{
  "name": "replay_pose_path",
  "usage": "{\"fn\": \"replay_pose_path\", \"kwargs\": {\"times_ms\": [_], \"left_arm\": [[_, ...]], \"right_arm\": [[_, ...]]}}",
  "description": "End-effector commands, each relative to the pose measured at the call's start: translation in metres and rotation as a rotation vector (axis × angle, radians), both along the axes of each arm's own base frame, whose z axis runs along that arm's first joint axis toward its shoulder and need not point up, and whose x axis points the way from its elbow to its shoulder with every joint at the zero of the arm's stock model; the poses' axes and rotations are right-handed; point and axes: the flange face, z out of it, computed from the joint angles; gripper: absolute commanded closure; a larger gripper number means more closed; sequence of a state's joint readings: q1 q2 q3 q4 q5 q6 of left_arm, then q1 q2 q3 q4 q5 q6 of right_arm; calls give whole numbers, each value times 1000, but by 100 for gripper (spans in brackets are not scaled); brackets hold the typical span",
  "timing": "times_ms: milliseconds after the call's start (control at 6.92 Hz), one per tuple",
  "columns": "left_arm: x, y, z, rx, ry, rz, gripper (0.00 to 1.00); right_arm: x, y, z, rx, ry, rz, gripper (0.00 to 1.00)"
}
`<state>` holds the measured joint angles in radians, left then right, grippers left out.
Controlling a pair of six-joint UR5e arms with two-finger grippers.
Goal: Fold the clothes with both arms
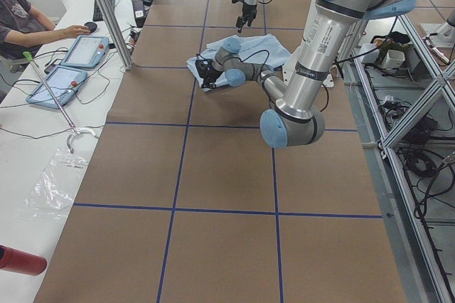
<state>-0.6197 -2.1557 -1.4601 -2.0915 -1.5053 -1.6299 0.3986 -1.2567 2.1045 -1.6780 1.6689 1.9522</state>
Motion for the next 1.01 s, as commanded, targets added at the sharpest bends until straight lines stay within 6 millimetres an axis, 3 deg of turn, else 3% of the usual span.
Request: {"fn": "replay_pose_path", "kwargs": {"times_ms": [0,144,289,433,578,722,867], "left_arm": [[-20,-109,-4,73,-23,-85,100],[-17,-132,-19,100,10,-102,100],[-15,-134,-23,100,15,-99,78],[-14,-134,-32,110,24,-95,9],[-21,-122,-53,127,75,-64,1],[-36,-96,-57,124,135,21,1],[-65,-63,-53,146,180,57,1]], "right_arm": [[-1,0,0,0,0,1,0],[-2,1,-2,0,-5,1,0],[-10,-2,-14,6,-20,0,0],[-28,-4,-13,7,-6,-13,0],[-47,2,-22,14,-12,-37,0],[-62,17,-30,25,-20,-72,0],[-82,42,-23,98,17,-179,0]]}}
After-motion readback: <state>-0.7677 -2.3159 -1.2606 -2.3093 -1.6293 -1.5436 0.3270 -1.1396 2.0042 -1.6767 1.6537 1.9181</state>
